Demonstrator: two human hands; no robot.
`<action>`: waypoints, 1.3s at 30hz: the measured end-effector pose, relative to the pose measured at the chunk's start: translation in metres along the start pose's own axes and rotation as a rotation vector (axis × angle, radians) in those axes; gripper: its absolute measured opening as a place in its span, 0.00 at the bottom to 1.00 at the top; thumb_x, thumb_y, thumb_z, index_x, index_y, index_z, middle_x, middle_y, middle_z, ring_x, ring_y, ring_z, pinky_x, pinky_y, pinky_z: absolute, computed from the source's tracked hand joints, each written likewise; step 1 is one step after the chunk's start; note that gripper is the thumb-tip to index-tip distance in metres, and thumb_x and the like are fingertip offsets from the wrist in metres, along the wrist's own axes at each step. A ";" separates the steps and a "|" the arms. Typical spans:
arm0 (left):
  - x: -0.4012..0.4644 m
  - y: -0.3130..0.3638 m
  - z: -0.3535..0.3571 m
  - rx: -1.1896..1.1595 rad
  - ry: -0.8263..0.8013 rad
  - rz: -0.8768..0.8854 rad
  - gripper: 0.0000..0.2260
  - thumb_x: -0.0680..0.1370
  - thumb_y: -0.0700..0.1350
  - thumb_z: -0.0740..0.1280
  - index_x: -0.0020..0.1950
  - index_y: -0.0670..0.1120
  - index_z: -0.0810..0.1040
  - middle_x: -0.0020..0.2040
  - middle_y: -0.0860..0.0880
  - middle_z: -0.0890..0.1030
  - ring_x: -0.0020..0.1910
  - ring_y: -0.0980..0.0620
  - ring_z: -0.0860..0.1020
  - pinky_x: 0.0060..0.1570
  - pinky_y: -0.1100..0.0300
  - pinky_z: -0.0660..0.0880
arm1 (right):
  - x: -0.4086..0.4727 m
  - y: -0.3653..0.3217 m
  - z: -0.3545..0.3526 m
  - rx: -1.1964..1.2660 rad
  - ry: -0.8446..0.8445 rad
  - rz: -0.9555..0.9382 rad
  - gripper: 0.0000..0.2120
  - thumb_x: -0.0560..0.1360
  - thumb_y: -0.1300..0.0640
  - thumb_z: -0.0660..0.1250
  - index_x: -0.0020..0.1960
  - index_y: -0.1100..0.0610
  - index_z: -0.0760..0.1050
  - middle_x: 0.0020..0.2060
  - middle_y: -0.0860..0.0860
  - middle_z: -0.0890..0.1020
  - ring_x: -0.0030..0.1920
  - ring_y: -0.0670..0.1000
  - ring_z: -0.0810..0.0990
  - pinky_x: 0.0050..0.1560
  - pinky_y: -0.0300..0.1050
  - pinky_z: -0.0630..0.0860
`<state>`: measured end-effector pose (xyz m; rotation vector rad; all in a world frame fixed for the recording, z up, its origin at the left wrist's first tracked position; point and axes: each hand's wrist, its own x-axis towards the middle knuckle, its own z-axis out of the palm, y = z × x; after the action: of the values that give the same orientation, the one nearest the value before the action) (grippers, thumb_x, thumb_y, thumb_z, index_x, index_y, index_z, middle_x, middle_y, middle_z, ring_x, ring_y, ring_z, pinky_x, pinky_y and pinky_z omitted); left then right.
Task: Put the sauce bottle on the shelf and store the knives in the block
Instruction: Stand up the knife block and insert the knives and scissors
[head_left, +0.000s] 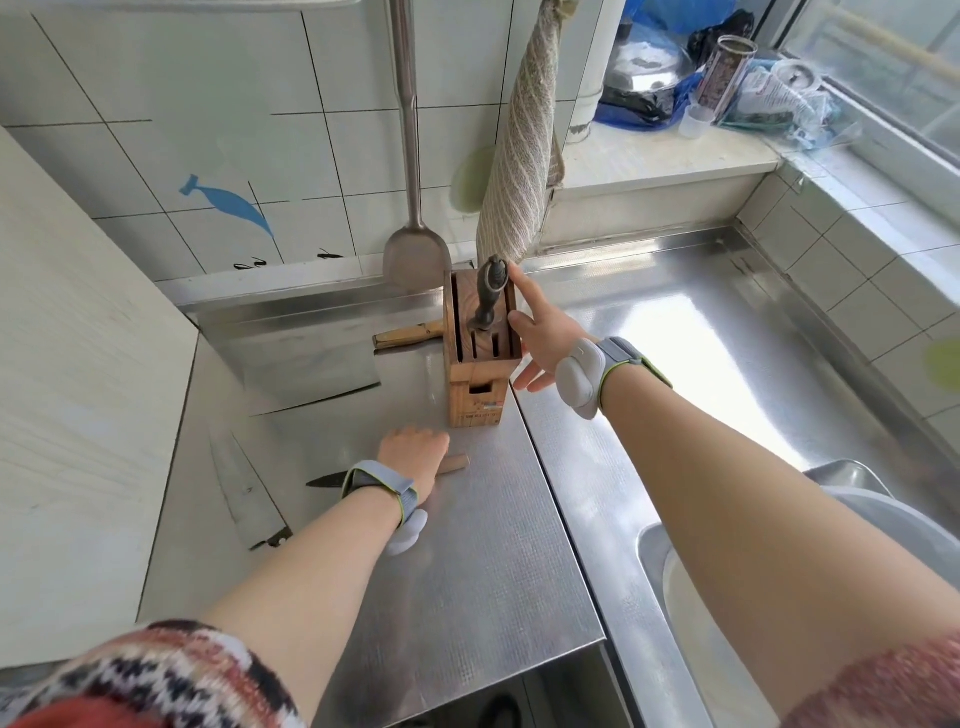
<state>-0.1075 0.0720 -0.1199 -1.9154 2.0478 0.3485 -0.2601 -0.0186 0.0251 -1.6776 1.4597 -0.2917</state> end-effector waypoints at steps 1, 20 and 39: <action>0.001 0.001 0.000 0.013 0.011 0.002 0.12 0.76 0.38 0.64 0.59 0.46 0.72 0.58 0.47 0.78 0.59 0.45 0.74 0.56 0.55 0.68 | 0.000 0.000 0.000 -0.005 0.004 -0.008 0.26 0.82 0.56 0.50 0.74 0.36 0.47 0.62 0.62 0.74 0.46 0.69 0.83 0.40 0.58 0.83; -0.029 -0.072 -0.103 -0.390 0.427 -0.167 0.13 0.77 0.43 0.60 0.60 0.42 0.71 0.56 0.42 0.77 0.53 0.37 0.76 0.46 0.51 0.69 | -0.002 -0.012 -0.001 -0.006 -0.012 0.009 0.26 0.82 0.58 0.49 0.74 0.36 0.47 0.63 0.61 0.74 0.45 0.69 0.83 0.27 0.45 0.79; -0.051 -0.020 -0.231 -1.950 0.729 0.270 0.28 0.73 0.65 0.53 0.21 0.47 0.63 0.18 0.51 0.62 0.16 0.55 0.55 0.27 0.55 0.47 | 0.001 -0.006 -0.004 -0.006 -0.060 -0.024 0.36 0.79 0.70 0.54 0.76 0.40 0.45 0.72 0.58 0.66 0.54 0.65 0.80 0.16 0.34 0.72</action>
<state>-0.0994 0.0287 0.1135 -2.6873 2.4503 2.9208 -0.2584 -0.0214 0.0309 -1.6957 1.3984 -0.2488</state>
